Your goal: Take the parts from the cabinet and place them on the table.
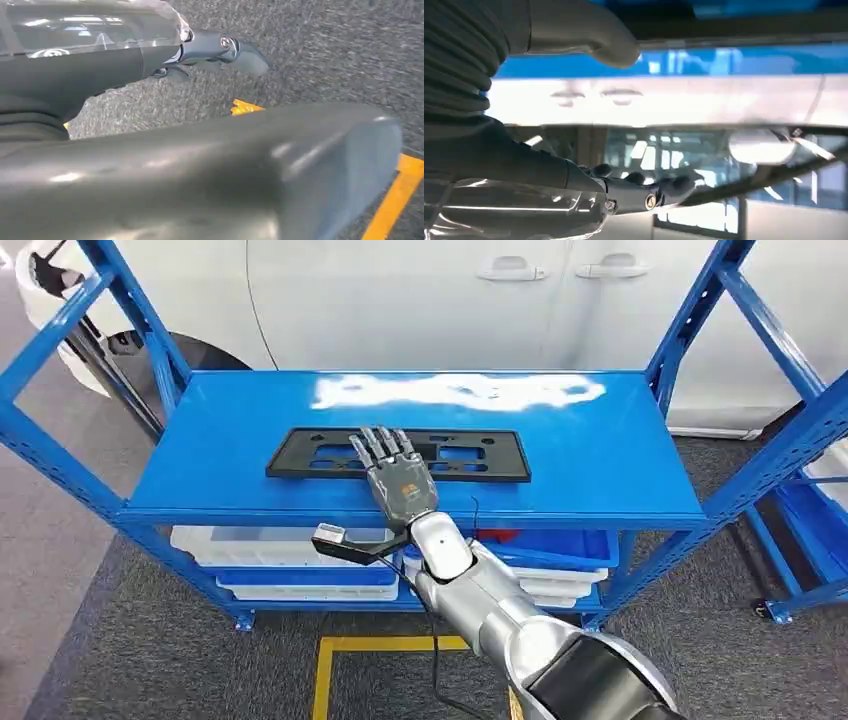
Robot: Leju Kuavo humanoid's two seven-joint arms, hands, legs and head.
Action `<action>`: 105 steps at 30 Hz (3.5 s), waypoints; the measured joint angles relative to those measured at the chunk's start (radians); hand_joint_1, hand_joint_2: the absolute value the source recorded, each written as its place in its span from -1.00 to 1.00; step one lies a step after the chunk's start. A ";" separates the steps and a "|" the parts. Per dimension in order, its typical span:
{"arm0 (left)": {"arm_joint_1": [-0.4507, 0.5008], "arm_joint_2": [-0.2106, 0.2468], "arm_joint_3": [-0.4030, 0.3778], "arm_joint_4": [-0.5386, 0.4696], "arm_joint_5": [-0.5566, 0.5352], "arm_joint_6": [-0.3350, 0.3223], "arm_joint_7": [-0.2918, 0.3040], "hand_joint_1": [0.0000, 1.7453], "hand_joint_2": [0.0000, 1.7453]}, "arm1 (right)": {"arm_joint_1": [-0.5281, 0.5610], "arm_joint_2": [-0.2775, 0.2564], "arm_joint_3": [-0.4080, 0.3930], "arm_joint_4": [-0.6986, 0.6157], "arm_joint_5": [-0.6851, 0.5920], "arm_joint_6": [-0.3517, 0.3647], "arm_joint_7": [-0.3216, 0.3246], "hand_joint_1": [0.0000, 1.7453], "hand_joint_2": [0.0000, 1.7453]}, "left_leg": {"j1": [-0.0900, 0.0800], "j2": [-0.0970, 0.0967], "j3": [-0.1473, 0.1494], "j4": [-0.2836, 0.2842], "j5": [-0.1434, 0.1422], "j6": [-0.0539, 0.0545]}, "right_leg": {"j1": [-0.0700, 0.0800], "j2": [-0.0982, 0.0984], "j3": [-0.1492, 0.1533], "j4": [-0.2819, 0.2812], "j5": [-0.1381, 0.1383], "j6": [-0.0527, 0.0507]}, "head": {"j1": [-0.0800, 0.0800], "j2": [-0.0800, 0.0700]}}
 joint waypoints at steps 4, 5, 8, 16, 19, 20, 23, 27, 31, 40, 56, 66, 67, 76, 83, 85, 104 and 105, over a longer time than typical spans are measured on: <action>0.008 0.002 0.000 0.000 0.000 0.000 0.000 -1.00 -1.00 | 0.012 0.000 0.023 0.002 0.049 0.011 0.018 -1.00 1.00 | 0.000 0.000 -0.091 0.108 0.020 -0.001 | 0.005 0.002 0.013 0.002 -0.013 -0.004 | 0.000 0.000; 0.008 0.002 0.000 0.000 0.000 0.000 0.000 -1.00 -1.00 | 0.012 0.000 0.031 0.002 0.066 0.018 0.023 -1.00 1.00 | 0.000 0.000 -0.063 0.035 0.072 0.002 | 0.005 0.003 0.020 0.003 -0.018 -0.003 | 0.000 0.000; 0.006 0.002 0.000 0.000 0.000 0.000 -0.002 -1.00 -1.00 | 0.010 0.003 0.059 0.003 0.104 0.050 0.045 -1.00 1.00 | -0.005 0.002 0.018 -0.148 0.131 0.015 | 0.015 0.006 0.027 0.014 -0.037 0.012 | 0.000 0.000; 0.007 0.001 0.001 0.000 0.001 0.000 -0.006 -1.00 -1.00 | 0.005 0.003 0.089 0.006 0.105 0.097 0.068 -1.00 1.00 | 0.000 0.000 0.019 -0.150 0.122 0.051 | 0.004 0.001 -0.100 0.256 -0.154 0.045 | 0.000 0.000; 0.009 0.002 0.002 0.000 0.001 0.000 -0.006 -1.00 -1.00 | 0.009 0.002 0.105 0.014 0.105 0.120 0.065 -1.00 1.00 | -0.001 -0.002 0.025 -0.146 0.114 0.051 | 0.000 0.001 -0.147 0.294 -0.113 0.044 | 0.000 0.000; 0.009 0.002 0.002 0.000 0.001 0.000 -0.007 -1.00 -1.00 | 0.007 0.002 0.115 0.016 0.105 0.129 0.065 -1.00 1.00 | -0.002 -0.004 0.031 -0.146 0.109 0.051 | 0.001 0.001 -0.119 0.223 -0.063 0.039 | 0.000 0.000; 0.007 -0.003 0.002 0.000 0.002 -0.003 -0.009 -1.00 -1.00 | 0.001 0.002 0.123 0.017 0.103 0.167 0.063 -1.00 1.00 | -0.008 -0.004 0.045 -0.147 0.098 0.042 | 0.012 0.000 -0.033 0.033 0.012 0.016 | 0.000 0.000; 0.008 -0.002 0.002 0.000 0.003 -0.005 -0.014 -1.00 -1.00 | -0.002 0.000 0.125 0.023 0.104 0.214 0.071 -1.00 1.00 | -0.006 -0.002 0.054 -0.158 0.094 0.018 | 0.012 0.003 -0.025 0.005 0.010 0.006 | 0.000 0.000; 0.010 0.000 0.002 0.000 0.003 -0.006 -0.018 -1.00 -1.00 | -0.009 0.000 0.148 0.026 0.105 0.232 0.102 -1.00 1.00 | 0.000 0.001 -0.042 0.043 -0.001 0.007 | 0.005 -0.001 0.002 -0.013 0.008 -0.008 | 0.000 0.000; 0.012 0.001 0.002 0.000 0.004 -0.006 -0.018 -1.00 -1.00 | -0.009 -0.005 0.181 0.037 0.105 0.264 0.141 -1.00 1.00 | 0.000 -0.001 0.004 -0.134 0.127 0.016 | 0.010 0.005 0.008 0.024 -0.030 0.018 | 0.000 0.000; 0.015 0.002 0.004 0.000 0.005 -0.004 -0.018 -1.00 -1.00 | -0.016 -0.031 0.182 0.048 0.104 0.288 0.169 -1.00 1.00 | 0.000 -0.001 0.016 -0.143 0.121 0.020 | 0.007 0.002 -0.011 0.027 -0.020 0.028 | 0.000 0.000; 0.017 0.006 0.004 0.000 0.003 -0.006 -0.019 -1.00 -1.00 | -0.014 -0.039 0.180 0.051 0.102 0.302 0.179 -1.00 1.00 | 0.005 0.001 -0.111 0.133 0.013 -0.006 | 0.006 0.001 0.008 0.004 -0.013 -0.006 | 0.000 0.000; 0.017 0.007 0.004 0.000 0.003 -0.006 -0.019 -1.00 -1.00 | -0.014 -0.039 0.179 0.051 0.101 0.305 0.180 -1.00 1.00 | 0.005 0.001 -0.079 0.065 0.056 -0.005 | 0.006 0.002 0.010 0.006 -0.017 -0.004 | 0.000 0.000; 0.008 0.006 0.004 0.000 0.001 -0.008 -0.020 -1.00 -1.00 | -0.018 -0.031 0.160 0.053 0.100 0.363 0.148 1.00 1.00 | 0.005 -0.001 0.024 -0.147 0.117 0.037 | 0.011 0.001 -0.001 0.047 -0.056 0.037 | 0.000 0.000; 0.003 0.007 0.004 0.000 0.003 -0.014 -0.024 -1.00 -1.00 | -0.018 -0.028 0.152 0.053 0.095 0.389 0.146 1.00 1.00 | 0.005 -0.002 0.030 -0.146 0.111 0.046 | -0.006 0.000 -0.132 0.272 -0.100 0.049 | 0.000 0.000; 0.001 0.007 0.004 0.000 0.003 -0.014 -0.024 -1.00 -1.00 | -0.020 -0.027 0.150 0.053 0.096 0.389 0.146 1.00 1.00 | 0.005 -0.003 0.038 -0.145 0.106 0.040 | -0.007 0.000 -0.053 0.098 -0.007 0.043 | 0.000 0.000; -0.007 0.013 -0.005 0.000 0.004 -0.027 -0.134 -1.00 -1.00 | -0.018 -0.018 0.069 0.028 -0.004 0.246 0.046 1.00 1.00 | -0.001 -0.003 0.014 -0.124 0.105 0.021 | 0.008 0.007 -0.019 0.034 -0.015 0.023 | 0.000 0.000; -0.005 0.014 -0.005 0.000 0.005 -0.030 -0.136 -1.00 -1.00 | -0.020 -0.015 0.050 0.012 -0.028 0.199 0.020 1.00 1.00 | -0.002 -0.003 0.014 -0.124 0.106 0.026 | 0.008 0.007 -0.018 0.033 -0.014 0.028 | 0.000 0.000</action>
